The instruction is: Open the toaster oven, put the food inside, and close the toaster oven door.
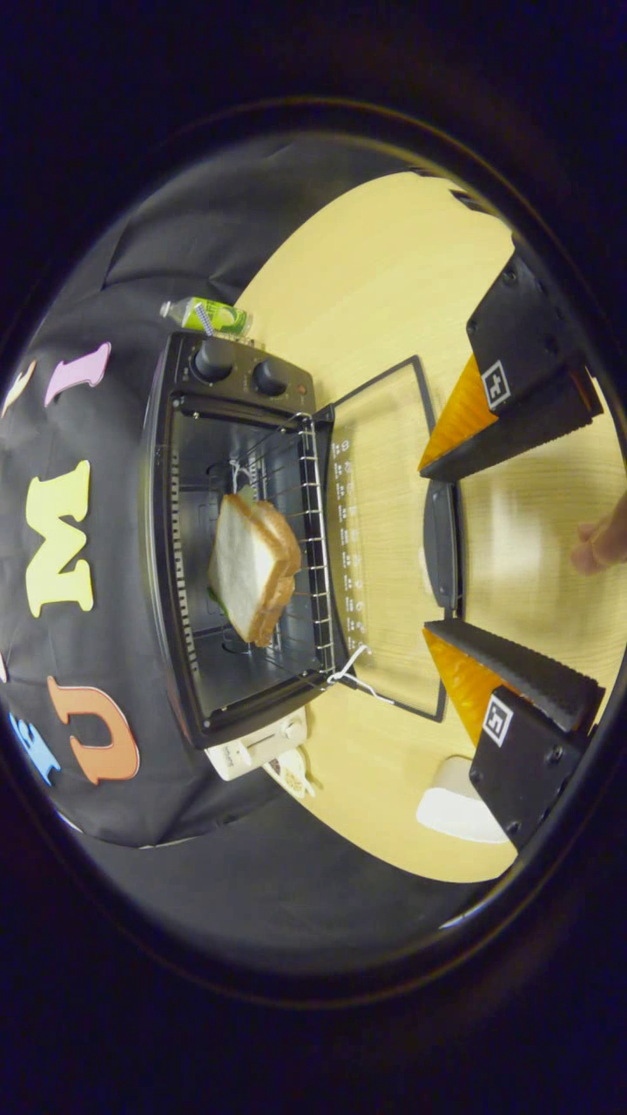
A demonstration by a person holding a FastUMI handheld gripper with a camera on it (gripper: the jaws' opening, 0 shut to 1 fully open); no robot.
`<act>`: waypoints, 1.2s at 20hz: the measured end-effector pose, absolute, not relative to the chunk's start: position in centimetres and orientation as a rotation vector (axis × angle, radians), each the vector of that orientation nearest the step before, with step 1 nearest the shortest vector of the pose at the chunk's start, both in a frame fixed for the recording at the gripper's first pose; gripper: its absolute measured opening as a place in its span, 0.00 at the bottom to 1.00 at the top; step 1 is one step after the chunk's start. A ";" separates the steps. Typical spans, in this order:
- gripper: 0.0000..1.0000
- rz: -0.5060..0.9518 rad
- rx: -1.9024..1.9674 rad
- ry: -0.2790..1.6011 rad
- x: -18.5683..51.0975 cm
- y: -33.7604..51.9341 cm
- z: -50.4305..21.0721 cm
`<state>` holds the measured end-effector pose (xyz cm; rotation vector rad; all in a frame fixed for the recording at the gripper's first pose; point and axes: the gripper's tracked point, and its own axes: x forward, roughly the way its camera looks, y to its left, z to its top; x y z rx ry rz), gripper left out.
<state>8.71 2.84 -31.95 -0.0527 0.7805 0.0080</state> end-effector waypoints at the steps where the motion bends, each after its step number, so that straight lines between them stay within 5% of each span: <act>1: 1.00 0.006 -0.057 0.805 8.1 2.7 -32.6; 12: 1.00 -0.003 -0.122 0.769 8.6 2.8 -33.1; 24: 1.00 0.046 -0.060 0.244 9.8 4.6 -24.4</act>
